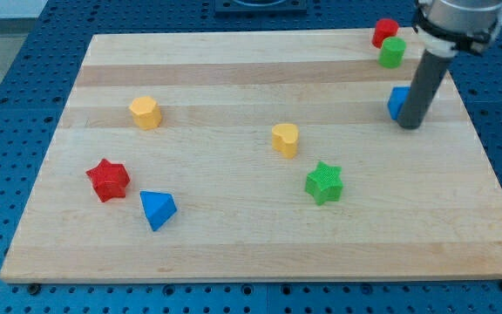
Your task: Move the blue cube to the bottom of the green circle
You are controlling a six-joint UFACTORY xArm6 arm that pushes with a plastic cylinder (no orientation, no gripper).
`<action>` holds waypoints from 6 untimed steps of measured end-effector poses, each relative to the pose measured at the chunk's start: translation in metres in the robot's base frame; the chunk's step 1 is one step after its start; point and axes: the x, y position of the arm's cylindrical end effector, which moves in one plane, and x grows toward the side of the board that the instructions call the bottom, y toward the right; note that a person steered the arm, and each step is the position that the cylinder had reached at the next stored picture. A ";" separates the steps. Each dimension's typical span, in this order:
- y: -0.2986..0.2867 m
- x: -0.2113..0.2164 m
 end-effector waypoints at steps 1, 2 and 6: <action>0.000 -0.033; -0.007 -0.037; 0.004 -0.051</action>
